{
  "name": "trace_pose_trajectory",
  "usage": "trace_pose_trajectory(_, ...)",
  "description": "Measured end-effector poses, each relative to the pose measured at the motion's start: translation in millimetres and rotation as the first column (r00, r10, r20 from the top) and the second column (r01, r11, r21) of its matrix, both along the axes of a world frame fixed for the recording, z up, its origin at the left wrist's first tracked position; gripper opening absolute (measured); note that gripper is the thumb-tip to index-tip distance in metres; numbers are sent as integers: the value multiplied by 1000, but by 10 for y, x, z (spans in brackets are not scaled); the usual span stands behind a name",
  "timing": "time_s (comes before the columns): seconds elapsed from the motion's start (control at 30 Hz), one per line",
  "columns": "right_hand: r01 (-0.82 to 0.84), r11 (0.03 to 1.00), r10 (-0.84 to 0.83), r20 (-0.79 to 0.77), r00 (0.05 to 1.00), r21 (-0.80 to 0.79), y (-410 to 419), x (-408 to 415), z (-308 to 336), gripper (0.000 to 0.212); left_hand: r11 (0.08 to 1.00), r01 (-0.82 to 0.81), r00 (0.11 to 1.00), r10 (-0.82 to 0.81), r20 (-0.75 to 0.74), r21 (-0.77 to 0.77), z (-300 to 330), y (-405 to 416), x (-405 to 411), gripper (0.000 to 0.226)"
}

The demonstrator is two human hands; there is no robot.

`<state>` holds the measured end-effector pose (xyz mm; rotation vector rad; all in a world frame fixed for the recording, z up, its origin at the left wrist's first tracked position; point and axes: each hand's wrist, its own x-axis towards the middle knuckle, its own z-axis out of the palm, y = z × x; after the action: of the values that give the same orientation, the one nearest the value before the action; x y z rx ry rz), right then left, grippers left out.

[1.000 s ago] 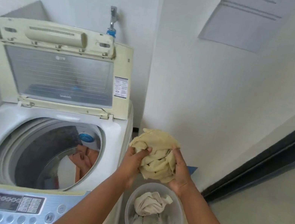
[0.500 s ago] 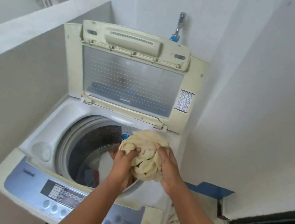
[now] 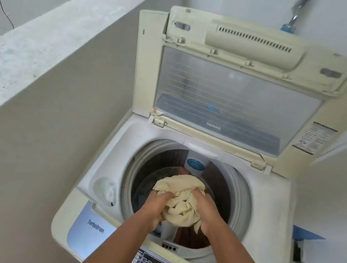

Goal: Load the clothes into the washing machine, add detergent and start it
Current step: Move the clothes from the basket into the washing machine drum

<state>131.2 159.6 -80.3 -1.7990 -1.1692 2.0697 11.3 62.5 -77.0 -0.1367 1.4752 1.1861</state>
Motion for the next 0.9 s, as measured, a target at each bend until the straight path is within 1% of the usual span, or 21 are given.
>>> trace_pose_trajectory(0.07, -21, 1000, 21, 7, 1000, -4, -17, -138, -86, 57, 1000, 10, 1000, -10, -2, -21, -70, -30, -128, 49)
trace_pose_trajectory(0.13, -6, 1000, 6, -7, 1000, -5, -51, -267, -81, 50, 1000, 12, 1000, -13, -26, -25, -95, -62, -234, 50)
trace_pose_trajectory(0.2, 8, 1000, -8, -30, 1000, -16, -61, -385, -91, 46, 1000, 2, 998, -2, -55, 1, -64, -86, -328, 57)
trace_pose_trajectory(0.23, 4, 1000, -5, -60, 998, -28, -70, -447, -55, 50, 1000, -23, 998, 25, -65, 18, -40, -99, -363, 58)
trace_pose_trajectory(0.3, 39, 995, -51, -130, 990, -87, -100, -551, 3, 65, 997, -77, 994, 79, -79, 29, -8, -119, -427, 56)
trace_pose_trajectory(0.43, 55, 991, -73, -154, 985, -121, -146, -700, 133, 67, 995, -101, 991, 100, -85, -8, 29, -133, -553, 71)
trace_pose_trajectory(0.47, 46, 993, -64, -153, 986, -113, -141, -712, 136, 70, 995, -94, 992, 92, -86, -24, 50, -135, -564, 67)
trace_pose_trajectory(0.57, 27, 995, -41, -141, 989, -97, -149, -699, 162, 69, 996, -65, 994, 59, -88, -64, 113, -136, -555, 39)
trace_pose_trajectory(0.6, 21, 996, -33, -134, 990, -87, -152, -675, 159, 67, 996, -51, 995, 45, -89, -70, 130, -129, -533, 35)
trace_pose_trajectory(0.67, 0, 998, -6, -106, 994, -63, -162, -605, 195, 60, 997, -25, 995, 18, -101, -67, 162, -113, -483, 33)
trace_pose_trajectory(0.77, -51, 998, 49, -58, 997, -40, -164, -440, 244, 42, 998, 11, 993, -18, -118, -63, 194, -82, -349, 25)
trace_pose_trajectory(0.9, -79, 997, 79, -5, 997, -8, -164, -146, 293, 27, 998, 9, 989, -17, -145, -62, 267, -17, -99, 19)
